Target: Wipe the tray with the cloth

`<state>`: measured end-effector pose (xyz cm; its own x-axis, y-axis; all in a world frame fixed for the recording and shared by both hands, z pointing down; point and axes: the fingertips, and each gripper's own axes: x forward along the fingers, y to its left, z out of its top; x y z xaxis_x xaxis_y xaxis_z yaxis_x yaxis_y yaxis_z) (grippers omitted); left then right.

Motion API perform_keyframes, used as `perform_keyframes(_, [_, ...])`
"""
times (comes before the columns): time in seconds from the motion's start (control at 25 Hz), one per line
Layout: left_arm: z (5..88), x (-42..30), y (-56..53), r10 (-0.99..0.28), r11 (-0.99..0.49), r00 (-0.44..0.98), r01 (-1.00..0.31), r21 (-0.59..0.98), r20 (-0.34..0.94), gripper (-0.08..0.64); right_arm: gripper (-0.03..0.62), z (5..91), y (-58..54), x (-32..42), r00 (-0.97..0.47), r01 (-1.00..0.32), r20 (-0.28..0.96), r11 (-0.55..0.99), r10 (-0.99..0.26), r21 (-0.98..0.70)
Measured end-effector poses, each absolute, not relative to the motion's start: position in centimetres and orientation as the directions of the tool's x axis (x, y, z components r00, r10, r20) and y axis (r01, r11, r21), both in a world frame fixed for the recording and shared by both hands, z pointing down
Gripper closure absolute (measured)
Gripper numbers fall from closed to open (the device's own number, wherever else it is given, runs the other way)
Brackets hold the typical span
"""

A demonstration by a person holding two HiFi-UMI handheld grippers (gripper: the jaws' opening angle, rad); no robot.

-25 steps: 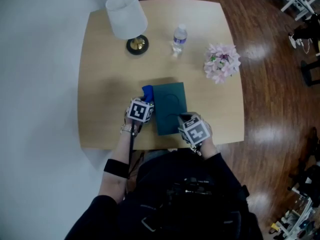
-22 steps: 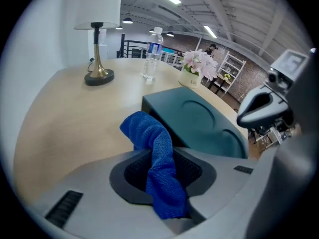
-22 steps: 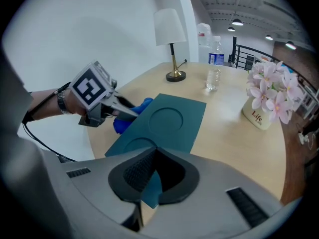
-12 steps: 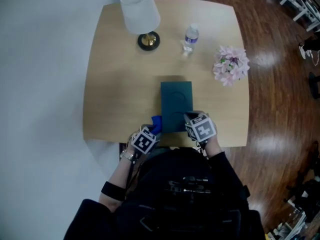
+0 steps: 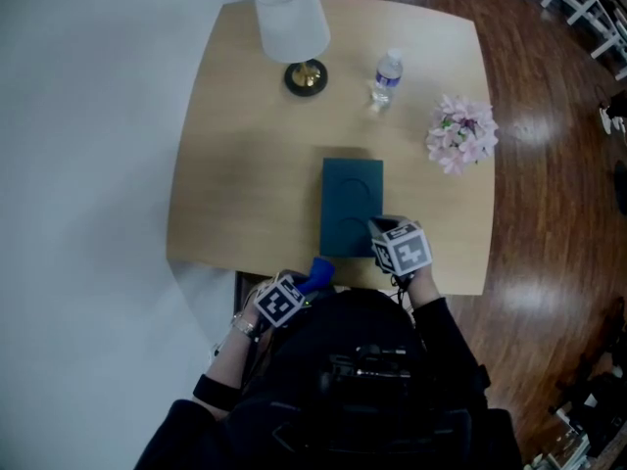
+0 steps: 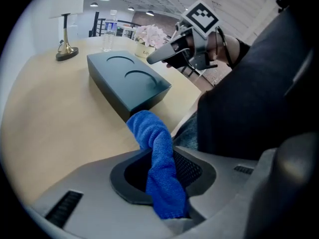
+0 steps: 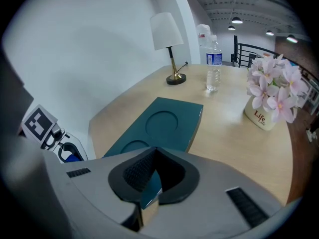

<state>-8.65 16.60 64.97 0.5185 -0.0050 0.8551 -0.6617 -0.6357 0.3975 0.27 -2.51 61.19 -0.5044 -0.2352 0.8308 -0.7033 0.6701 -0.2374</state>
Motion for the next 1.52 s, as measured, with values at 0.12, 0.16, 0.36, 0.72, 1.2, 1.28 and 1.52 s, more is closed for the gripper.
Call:
perform_keyframes(0.12, [64.4,-9.0,17.3,0.015,-0.644,0.499,-0.658,0.39,0.867,0.44,0.586,60.6,-4.2,0.7,-0.503,-0.704,0.823,0.677,-0.264,-0.213])
perform_keyframes(0.16, [64.3,-9.2,17.1,0.009,-0.645,0.485,-0.665,0.376,0.874,0.44,0.586,60.4,-5.3,0.8,-0.497,-0.704,0.821,0.684,-0.281,-0.193])
perform_keyframes(0.36, [64.0,-7.9,15.1,-0.041,-0.605,0.495,-0.704,0.373,0.868,0.44,0.586,59.0,-13.7,0.6,-0.469,-0.696,0.794,0.716,-0.388,-0.061])
perform_keyframes(0.72, [65.2,-6.8,14.1,-0.031,-0.546,0.503,-0.733,0.407,0.864,0.44,0.586,61.5,-21.3,-2.7,-0.449,-0.602,0.85,0.796,-0.276,-0.06])
perform_keyframes(1.2, [66.0,-8.7,12.0,-0.098,-0.447,0.484,-0.802,0.396,0.869,0.442,0.586,64.8,-19.6,-3.9,-0.416,-0.502,0.904,0.854,-0.1,-0.137])
perform_keyframes(1.28, [66.4,-9.3,11.8,-0.104,-0.426,0.477,-0.814,0.395,0.873,0.442,0.586,64.9,-19.7,-3.4,-0.41,-0.513,0.906,0.848,-0.109,-0.13])
perform_keyframes(1.52, [65.1,-9.7,8.8,-0.175,-0.375,0.494,-0.833,0.406,0.852,0.443,0.588,65.0,-20.1,-0.2,-0.373,-0.566,0.916,0.819,-0.15,-0.097])
